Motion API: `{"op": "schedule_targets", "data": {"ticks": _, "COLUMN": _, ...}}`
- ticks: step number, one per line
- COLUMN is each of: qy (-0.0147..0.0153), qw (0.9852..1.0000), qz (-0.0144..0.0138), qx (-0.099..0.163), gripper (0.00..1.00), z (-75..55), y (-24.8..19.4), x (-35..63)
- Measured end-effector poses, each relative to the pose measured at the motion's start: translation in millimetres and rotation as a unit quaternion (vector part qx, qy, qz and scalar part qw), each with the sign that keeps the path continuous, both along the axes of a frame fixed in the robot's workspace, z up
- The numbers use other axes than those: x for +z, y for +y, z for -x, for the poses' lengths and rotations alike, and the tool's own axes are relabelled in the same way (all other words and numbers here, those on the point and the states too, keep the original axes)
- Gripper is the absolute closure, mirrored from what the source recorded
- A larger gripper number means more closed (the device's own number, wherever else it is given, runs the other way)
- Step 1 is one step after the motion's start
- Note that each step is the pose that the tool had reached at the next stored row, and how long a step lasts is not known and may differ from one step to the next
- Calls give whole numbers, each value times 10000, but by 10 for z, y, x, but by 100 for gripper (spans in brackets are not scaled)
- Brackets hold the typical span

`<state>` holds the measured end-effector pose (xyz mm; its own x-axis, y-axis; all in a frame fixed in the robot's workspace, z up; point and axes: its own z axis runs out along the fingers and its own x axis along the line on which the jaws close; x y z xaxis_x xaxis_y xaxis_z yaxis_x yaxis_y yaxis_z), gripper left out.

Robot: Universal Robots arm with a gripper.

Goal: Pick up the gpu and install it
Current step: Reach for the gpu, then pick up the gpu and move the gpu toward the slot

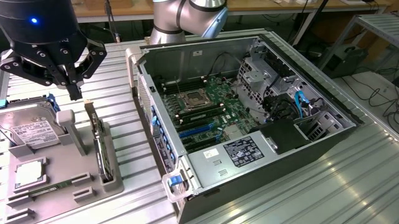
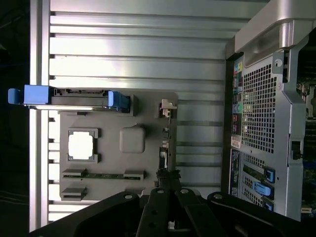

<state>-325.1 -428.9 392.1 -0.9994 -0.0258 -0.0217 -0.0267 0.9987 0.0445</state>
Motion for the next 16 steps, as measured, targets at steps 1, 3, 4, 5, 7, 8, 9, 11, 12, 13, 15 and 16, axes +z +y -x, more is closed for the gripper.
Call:
{"op": "schedule_targets", "data": {"ticks": 1, "qy": 1, "qw": 10000, "qz": 0, "qx": 0, "gripper": 89, "z": 1, "y": 0, "x": 0}}
{"op": "schedule_targets", "data": {"ticks": 3, "qy": 0, "qw": 10000, "qz": 0, "qx": 0, "gripper": 89, "z": 1, "y": 0, "x": 0}}
{"op": "schedule_targets", "data": {"ticks": 4, "qy": 1, "qw": 10000, "qz": 0, "qx": 0, "gripper": 89, "z": 1, "y": 0, "x": 1}}
{"op": "schedule_targets", "data": {"ticks": 5, "qy": 0, "qw": 10000, "qz": 0, "qx": 0, "gripper": 89, "z": 1, "y": 0, "x": 0}}
{"op": "schedule_targets", "data": {"ticks": 7, "qy": 0, "qw": 10000, "qz": 0, "qx": 0, "gripper": 89, "z": 0, "y": 0, "x": 0}}
{"op": "schedule_targets", "data": {"ticks": 8, "qy": 0, "qw": 10000, "qz": 0, "qx": 0, "gripper": 89, "z": 1, "y": 0, "x": 1}}
{"op": "schedule_targets", "data": {"ticks": 9, "qy": 0, "qw": 10000, "qz": 0, "qx": 0, "gripper": 89, "z": 1, "y": 0, "x": 1}}
{"op": "schedule_targets", "data": {"ticks": 11, "qy": 0, "qw": 10000, "qz": 0, "qx": 0, "gripper": 89, "z": 0, "y": 0, "x": 0}}
{"op": "schedule_targets", "data": {"ticks": 12, "qy": 0, "qw": 10000, "qz": 0, "qx": 0, "gripper": 89, "z": 1, "y": 0, "x": 0}}
{"op": "schedule_targets", "data": {"ticks": 13, "qy": 1, "qw": 10000, "qz": 0, "qx": 0, "gripper": 89, "z": 1, "y": 0, "x": 0}}
{"op": "schedule_targets", "data": {"ticks": 15, "qy": 0, "qw": 10000, "qz": 0, "qx": 0, "gripper": 83, "z": 1, "y": 0, "x": 0}}
{"op": "schedule_targets", "data": {"ticks": 16, "qy": 0, "qw": 10000, "qz": 0, "qx": 0, "gripper": 76, "z": 1, "y": 0, "x": 0}}
